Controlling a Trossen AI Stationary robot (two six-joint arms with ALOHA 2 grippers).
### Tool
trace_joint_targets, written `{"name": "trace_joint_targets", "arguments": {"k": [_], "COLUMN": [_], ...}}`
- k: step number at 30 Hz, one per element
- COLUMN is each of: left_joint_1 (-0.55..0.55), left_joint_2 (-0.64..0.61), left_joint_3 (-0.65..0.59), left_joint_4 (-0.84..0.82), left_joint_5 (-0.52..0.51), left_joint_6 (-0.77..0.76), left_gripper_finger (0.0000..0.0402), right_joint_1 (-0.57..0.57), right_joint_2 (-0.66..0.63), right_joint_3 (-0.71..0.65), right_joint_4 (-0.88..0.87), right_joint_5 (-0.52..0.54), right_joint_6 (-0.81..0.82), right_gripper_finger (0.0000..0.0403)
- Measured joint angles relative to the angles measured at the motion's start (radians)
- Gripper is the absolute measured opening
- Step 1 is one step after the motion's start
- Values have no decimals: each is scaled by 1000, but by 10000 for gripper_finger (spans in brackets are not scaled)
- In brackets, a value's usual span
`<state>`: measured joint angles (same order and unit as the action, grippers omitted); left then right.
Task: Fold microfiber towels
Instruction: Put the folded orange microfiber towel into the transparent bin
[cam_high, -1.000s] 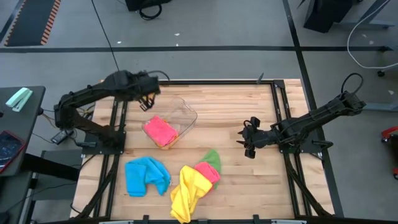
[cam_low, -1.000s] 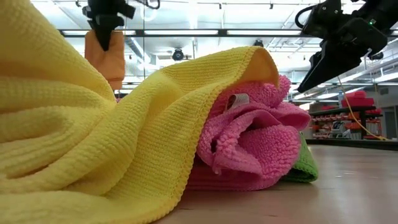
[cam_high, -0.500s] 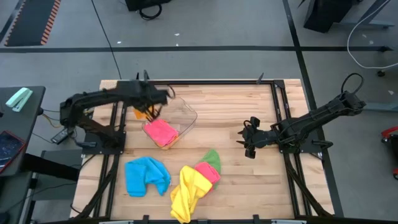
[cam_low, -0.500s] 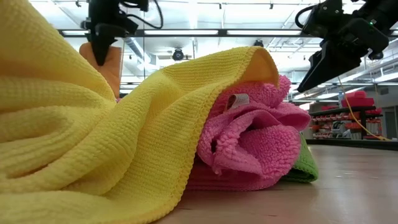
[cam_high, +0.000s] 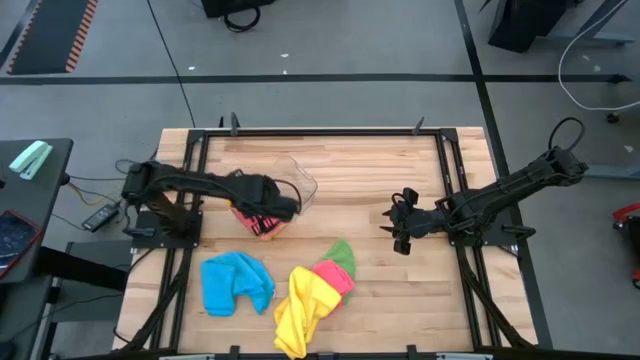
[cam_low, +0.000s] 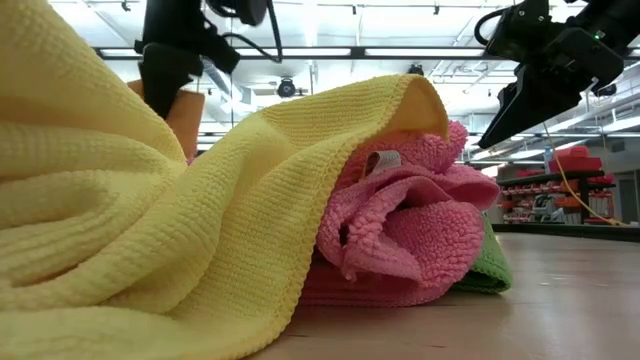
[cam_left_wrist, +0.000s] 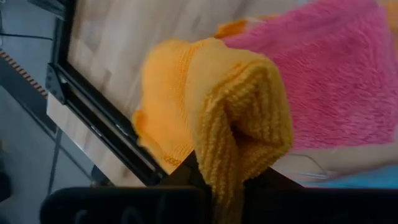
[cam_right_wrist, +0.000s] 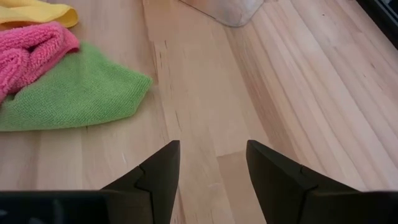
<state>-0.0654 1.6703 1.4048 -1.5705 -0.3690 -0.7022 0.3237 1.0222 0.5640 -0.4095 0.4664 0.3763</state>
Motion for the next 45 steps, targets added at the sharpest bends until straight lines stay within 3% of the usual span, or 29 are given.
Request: {"name": "trace_joint_targets", "arguments": {"k": [11, 24, 32, 39, 45], "left_joint_1": [-62, -89, -110, -119, -102], "left_joint_2": [179, 136, 127, 124, 112], "left_joint_3": [0, 69, 140, 251, 209], "left_joint_4": [71, 97, 81, 0, 1], "left_joint_5": [58, 81, 179, 158, 83], "left_joint_6": [26, 104, 173, 284, 377], "left_gripper_finger": [37, 127, 156, 146, 117], "right_joint_1": [0, 0, 0, 0, 0], "right_joint_2": [0, 0, 0, 0, 0], "right_joint_3": [0, 0, 0, 0, -9], "right_joint_4": [0, 0, -1, 0, 10], "right_joint_5": [0, 0, 0, 0, -1], "right_joint_6": [2, 2, 4, 5, 9], "right_gripper_finger": [193, 193, 193, 193, 193]}}
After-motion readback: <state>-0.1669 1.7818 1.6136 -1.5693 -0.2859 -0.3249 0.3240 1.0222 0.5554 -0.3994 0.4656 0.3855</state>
